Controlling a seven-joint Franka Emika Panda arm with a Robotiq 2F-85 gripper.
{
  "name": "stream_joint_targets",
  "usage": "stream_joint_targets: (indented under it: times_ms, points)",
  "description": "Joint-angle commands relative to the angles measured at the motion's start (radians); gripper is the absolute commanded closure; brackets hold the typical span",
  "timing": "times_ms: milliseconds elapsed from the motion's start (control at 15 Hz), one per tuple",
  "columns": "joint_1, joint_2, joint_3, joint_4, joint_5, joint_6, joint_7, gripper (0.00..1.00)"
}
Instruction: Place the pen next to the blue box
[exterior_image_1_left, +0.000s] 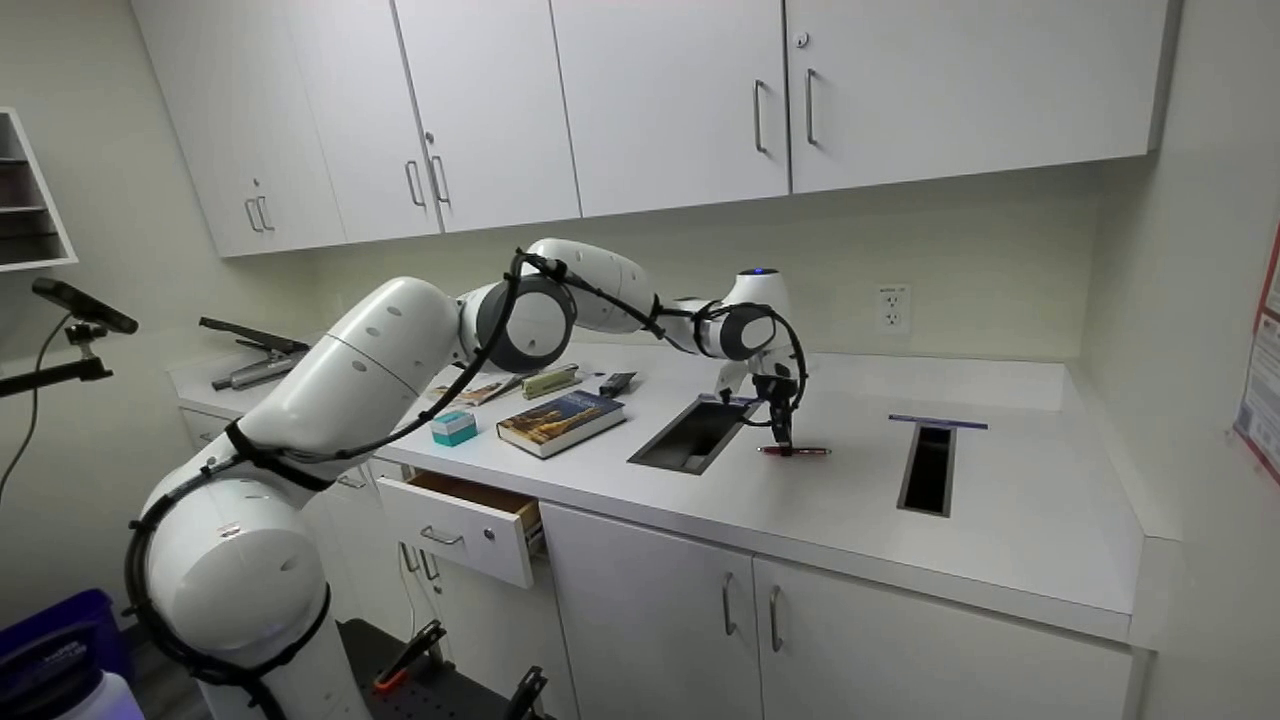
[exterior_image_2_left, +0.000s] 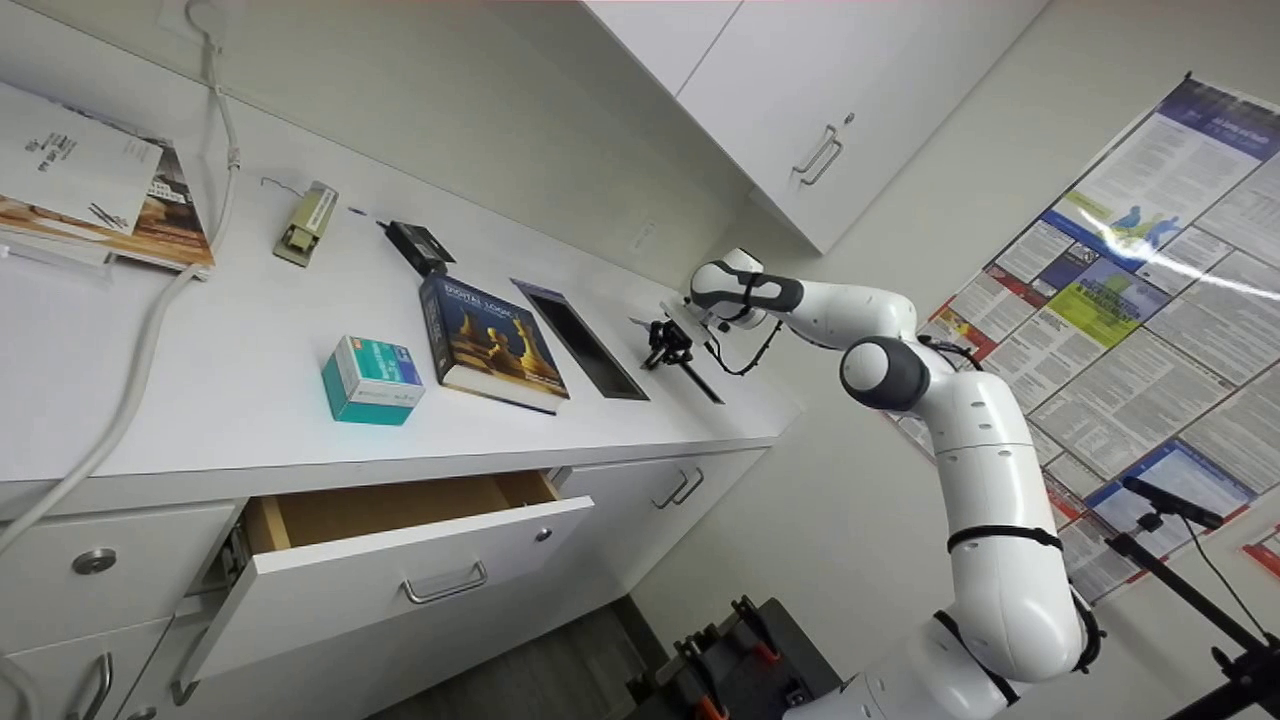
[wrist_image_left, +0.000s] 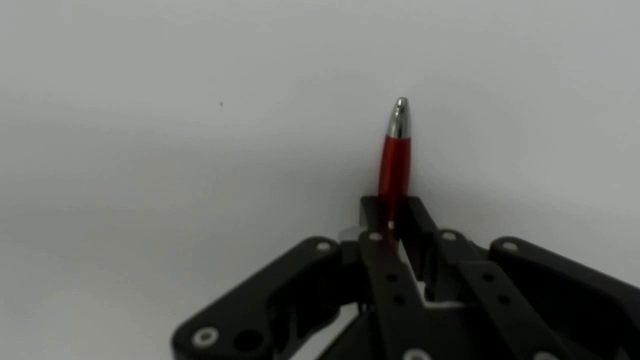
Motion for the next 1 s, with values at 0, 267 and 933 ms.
stream_joint_targets:
  times_ms: [0, 267, 933]
  points:
    - [0.008, -0.142, 0.009, -0.091, -0.01, -0.028, -0.091, 0.96]
    - [0.014, -0.317, 0.035, -0.194, -0.004, -0.055, -0.284, 0.96]
    - [0.072, -0.563, 0.11, -0.408, 0.004, -0.195, -0.57, 0.85]
